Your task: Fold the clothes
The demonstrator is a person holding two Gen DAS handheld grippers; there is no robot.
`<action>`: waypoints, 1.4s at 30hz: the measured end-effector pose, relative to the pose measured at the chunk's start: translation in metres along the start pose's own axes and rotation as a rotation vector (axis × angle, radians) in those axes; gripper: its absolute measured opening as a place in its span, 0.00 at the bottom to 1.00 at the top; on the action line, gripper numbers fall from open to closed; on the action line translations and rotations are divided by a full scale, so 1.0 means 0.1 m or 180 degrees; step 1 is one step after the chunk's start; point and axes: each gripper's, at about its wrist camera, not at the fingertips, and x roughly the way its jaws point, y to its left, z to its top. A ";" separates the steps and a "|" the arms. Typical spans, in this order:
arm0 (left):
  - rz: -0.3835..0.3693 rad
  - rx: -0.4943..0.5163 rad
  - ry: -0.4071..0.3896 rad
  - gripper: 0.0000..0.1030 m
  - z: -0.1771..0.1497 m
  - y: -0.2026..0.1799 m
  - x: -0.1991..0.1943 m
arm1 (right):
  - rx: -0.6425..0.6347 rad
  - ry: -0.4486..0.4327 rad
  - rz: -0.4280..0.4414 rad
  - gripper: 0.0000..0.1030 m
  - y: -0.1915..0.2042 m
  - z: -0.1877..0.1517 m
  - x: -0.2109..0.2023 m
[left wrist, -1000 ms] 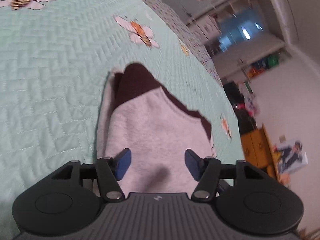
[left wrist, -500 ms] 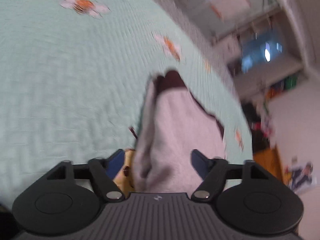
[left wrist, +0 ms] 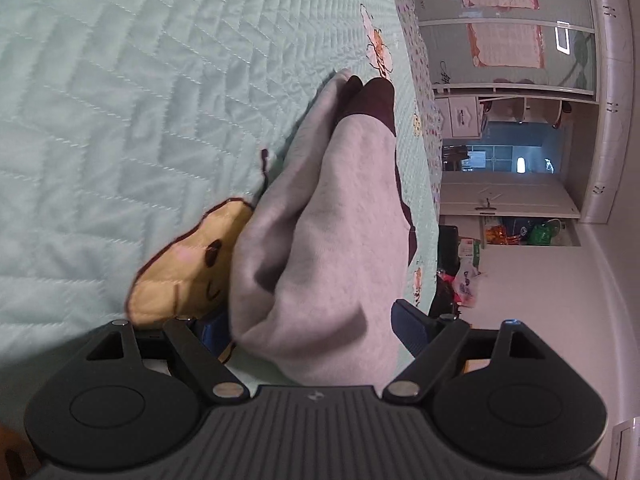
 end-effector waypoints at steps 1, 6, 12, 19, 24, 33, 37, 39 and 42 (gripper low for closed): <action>-0.0023 -0.0015 0.0021 0.84 0.02 -0.02 0.04 | 0.0002 0.0024 0.0013 0.81 0.01 0.03 0.04; -0.0087 -0.0014 0.0125 0.79 0.13 -0.11 0.18 | 0.0011 0.0131 0.0003 0.78 0.07 0.15 0.21; -0.0120 0.0170 0.0152 0.37 0.27 -0.19 -0.06 | 0.0334 -0.0037 -0.0026 0.26 0.07 0.03 0.07; 0.0214 0.0410 0.0496 0.47 0.48 -0.07 -0.25 | 0.0405 0.0053 -0.0024 0.26 0.25 -0.46 -0.16; 0.0237 0.0498 0.0281 0.50 0.55 0.07 -0.49 | 0.0399 -0.0010 -0.0316 0.44 0.12 -0.58 -0.21; 0.0107 0.1509 0.0238 0.45 0.25 -0.86 -0.68 | -0.0512 -0.0149 0.0063 0.19 1.01 -0.64 -0.41; 0.0143 0.1663 0.0578 0.27 0.16 -0.92 -0.08 | -0.0561 0.0167 0.0298 0.13 1.18 -0.79 0.08; 0.0532 0.1604 0.0676 0.03 0.23 -0.62 0.28 | -0.0246 0.0290 0.0247 0.11 0.89 -0.81 0.32; 0.0089 0.0974 0.0757 0.04 0.46 -0.18 0.34 | 0.0351 0.0315 0.0246 0.00 0.26 -0.85 0.54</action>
